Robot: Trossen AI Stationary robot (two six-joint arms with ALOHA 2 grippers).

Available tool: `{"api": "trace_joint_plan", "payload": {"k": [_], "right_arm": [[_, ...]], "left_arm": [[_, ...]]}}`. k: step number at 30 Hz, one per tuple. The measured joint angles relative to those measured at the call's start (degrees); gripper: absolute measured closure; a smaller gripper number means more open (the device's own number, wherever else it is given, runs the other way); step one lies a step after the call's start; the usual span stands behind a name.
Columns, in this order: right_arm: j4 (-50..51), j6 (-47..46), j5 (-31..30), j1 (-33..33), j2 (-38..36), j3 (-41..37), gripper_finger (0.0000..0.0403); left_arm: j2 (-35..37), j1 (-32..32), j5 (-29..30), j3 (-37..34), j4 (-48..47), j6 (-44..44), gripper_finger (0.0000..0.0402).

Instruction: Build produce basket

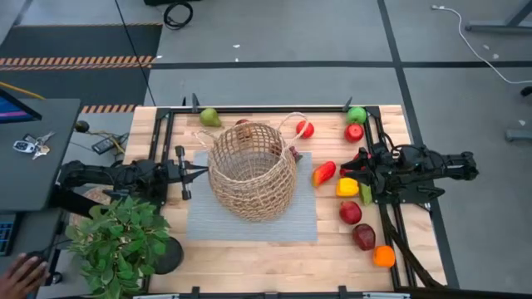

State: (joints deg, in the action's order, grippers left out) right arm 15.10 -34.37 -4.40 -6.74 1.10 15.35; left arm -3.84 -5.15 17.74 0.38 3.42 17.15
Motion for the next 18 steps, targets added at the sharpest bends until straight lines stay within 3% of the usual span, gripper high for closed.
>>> {"api": "trace_joint_plan", "payload": {"k": [18], "right_arm": [[0.0, 0.0, 0.0, 0.0, 0.0, 0.0, 0.0199]], "left_arm": [[0.0, 0.0, 0.0, 0.0, 0.0, 0.0, 0.0373]]}}
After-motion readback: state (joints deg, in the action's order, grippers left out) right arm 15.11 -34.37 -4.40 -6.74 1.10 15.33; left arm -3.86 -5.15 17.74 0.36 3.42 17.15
